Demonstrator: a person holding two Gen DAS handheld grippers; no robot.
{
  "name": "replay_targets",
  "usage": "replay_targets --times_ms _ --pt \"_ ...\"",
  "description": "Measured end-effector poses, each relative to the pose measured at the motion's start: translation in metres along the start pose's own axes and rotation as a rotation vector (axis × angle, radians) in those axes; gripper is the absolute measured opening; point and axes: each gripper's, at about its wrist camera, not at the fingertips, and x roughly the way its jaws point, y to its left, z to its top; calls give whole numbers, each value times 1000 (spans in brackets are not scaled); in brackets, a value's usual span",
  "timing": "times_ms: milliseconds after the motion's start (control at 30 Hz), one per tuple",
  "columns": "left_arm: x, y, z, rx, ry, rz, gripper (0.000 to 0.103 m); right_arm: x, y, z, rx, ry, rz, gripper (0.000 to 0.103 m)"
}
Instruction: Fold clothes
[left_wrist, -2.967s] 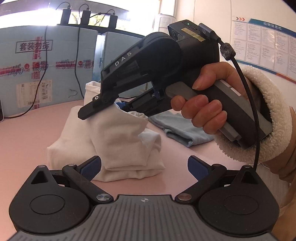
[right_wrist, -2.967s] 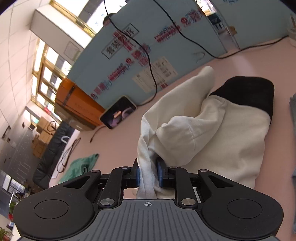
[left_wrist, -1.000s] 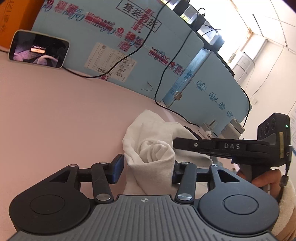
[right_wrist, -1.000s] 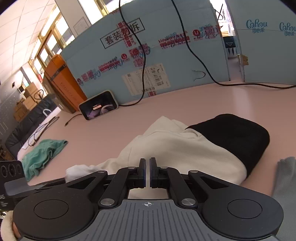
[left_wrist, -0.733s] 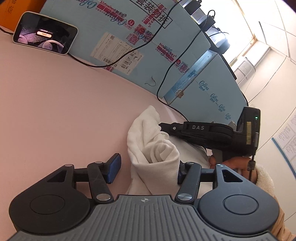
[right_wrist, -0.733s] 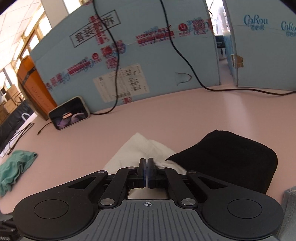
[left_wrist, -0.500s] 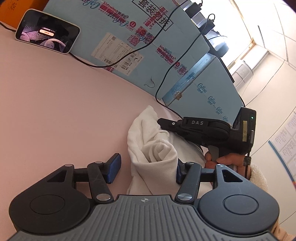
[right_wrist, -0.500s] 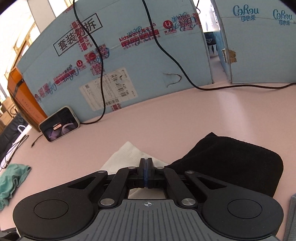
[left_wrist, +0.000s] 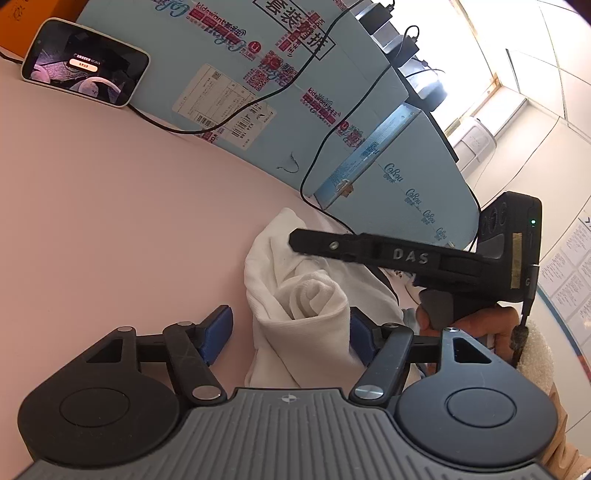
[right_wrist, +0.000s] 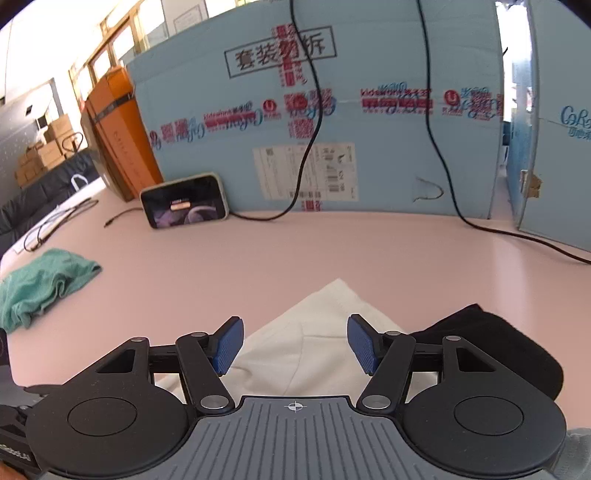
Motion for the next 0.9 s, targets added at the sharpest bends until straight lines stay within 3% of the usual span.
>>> replay_targets --times_ms 67,100,167,267,500,667,800,900 --pt "0 0 0 0 0 -3 66 9 8 -1 -41 32 -21 57" --pt "0 0 0 -1 0 -5 66 12 10 -3 -53 39 -40 46" --pt "0 1 0 -3 -1 -8 66 19 14 -8 -76 49 -75 39" --pt "0 1 0 -3 0 -13 67 13 14 -8 -59 10 -82 8" --pt "-1 2 0 -7 -1 -18 67 -3 9 5 -3 -102 -96 6" --pt "-2 4 0 -23 -9 -31 67 27 9 4 20 -34 -122 6" --pt "-2 5 0 -30 -12 -35 67 38 5 2 47 -34 -111 7" --pt "-2 6 0 -37 -15 -41 67 35 -4 1 112 -53 -57 19"
